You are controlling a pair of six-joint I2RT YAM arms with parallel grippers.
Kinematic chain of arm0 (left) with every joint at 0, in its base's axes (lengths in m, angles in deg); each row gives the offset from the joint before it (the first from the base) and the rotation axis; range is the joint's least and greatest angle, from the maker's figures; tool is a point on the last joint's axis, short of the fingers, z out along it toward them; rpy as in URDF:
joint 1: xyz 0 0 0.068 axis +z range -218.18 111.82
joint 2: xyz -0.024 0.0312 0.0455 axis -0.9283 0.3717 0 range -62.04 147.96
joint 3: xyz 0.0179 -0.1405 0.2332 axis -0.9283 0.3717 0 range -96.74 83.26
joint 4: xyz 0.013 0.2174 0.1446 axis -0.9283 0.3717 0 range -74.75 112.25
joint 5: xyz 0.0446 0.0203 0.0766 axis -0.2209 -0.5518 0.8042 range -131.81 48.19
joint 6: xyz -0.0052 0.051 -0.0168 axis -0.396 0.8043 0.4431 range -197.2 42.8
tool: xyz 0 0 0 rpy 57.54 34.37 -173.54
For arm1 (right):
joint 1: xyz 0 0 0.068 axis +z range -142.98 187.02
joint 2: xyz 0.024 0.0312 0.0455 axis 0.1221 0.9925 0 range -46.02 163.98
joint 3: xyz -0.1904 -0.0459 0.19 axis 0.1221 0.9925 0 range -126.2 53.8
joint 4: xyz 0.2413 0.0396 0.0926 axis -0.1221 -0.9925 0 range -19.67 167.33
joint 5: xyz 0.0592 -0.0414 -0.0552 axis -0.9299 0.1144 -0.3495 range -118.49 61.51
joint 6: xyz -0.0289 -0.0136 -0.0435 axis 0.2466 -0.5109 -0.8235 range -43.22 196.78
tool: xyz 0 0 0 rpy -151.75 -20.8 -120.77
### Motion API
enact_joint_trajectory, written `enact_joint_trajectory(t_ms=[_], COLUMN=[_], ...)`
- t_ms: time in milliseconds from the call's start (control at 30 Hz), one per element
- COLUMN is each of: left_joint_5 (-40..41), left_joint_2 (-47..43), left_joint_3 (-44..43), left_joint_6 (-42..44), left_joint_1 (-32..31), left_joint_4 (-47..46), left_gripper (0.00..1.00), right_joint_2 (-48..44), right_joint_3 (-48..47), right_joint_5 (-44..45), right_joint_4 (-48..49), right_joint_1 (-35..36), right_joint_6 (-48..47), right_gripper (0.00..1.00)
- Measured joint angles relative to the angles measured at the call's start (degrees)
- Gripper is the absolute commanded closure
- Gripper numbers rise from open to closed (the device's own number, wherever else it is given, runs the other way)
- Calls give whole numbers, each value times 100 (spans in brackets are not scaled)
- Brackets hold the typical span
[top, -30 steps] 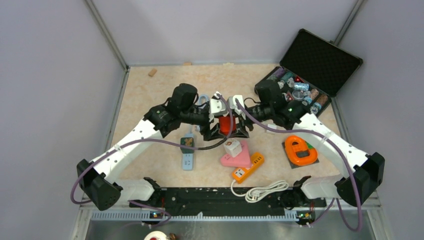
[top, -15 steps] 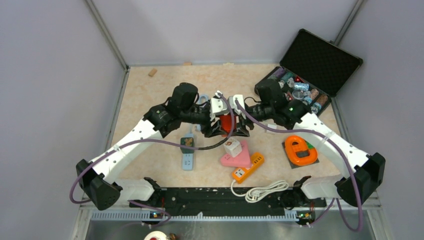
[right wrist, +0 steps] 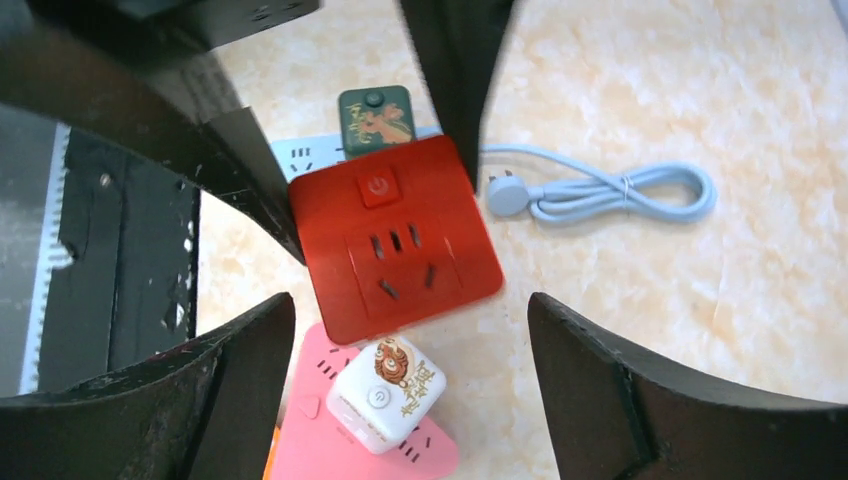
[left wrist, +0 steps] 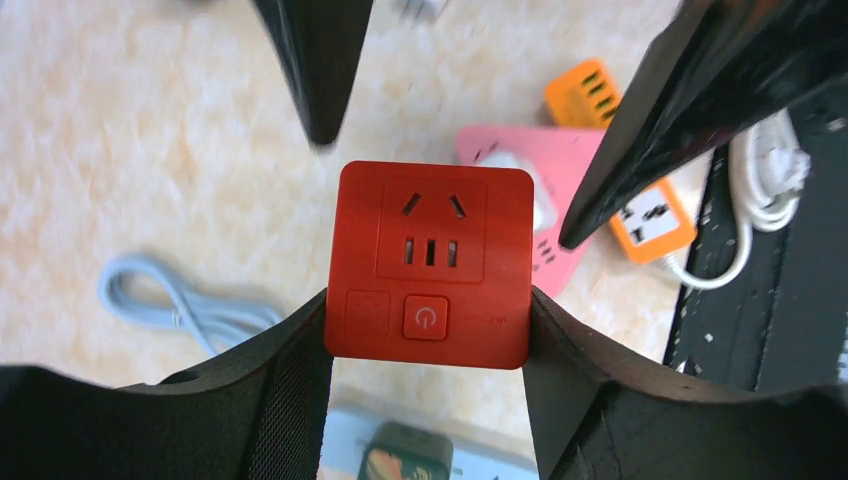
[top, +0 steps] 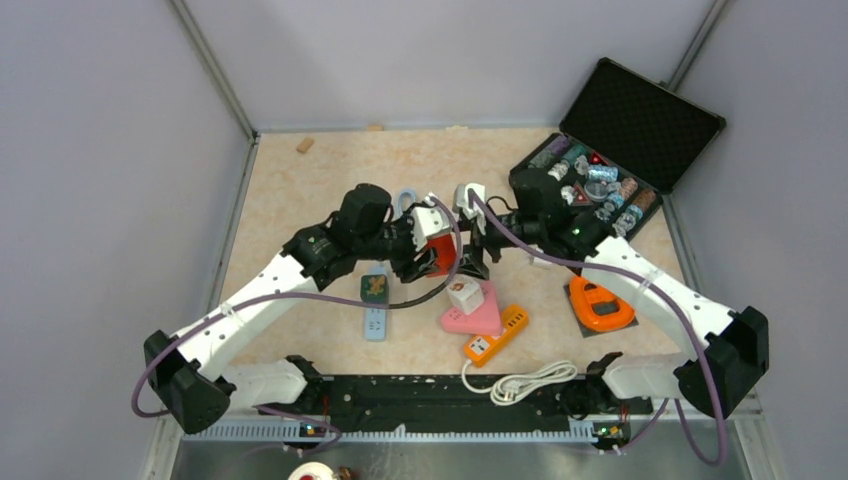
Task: Insert the plug
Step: Pick up the plug from the center of the board, then move the socket to the center of the board.
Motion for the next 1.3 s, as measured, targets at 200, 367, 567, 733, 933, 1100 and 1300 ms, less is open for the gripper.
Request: enact_joint_trajectory(t_ms=[200,367,567,733,933,1100,1300], left_joint_5=[1189,2564,4205,4977,5268,5101,4918], left_joint_2=[-361,-487,-789,-957,-577,-498,-544], left_joint_3=[719,778,763,402,-61,-63,-94], left_joint_6=[-426,-1204,-2511,-3519,-4288,-4562,-4590], left_joint_1=[289,634,938,1602,2441,2813,2983], left_joint_4=[116,570,1318,2050,2651,2835,2830], left_gripper=[100,100,100,100,100,100,100], right_joint_2=[57,651,1543,1878,1976,2573,3587], right_joint_3=[306,13,-721,-885,-748,-772,-872], right_joint_5=[608,809,1049,614,-258,-612,-730], right_joint_4=[940,1126,673,483,734,1012,1069], right_joint_1=[11,17,404,1204,1816,2107,2212], right_joint_6=[1580,2496,2337,1440,549,48,-66], right_gripper=[7,7,4,4,1,1,1])
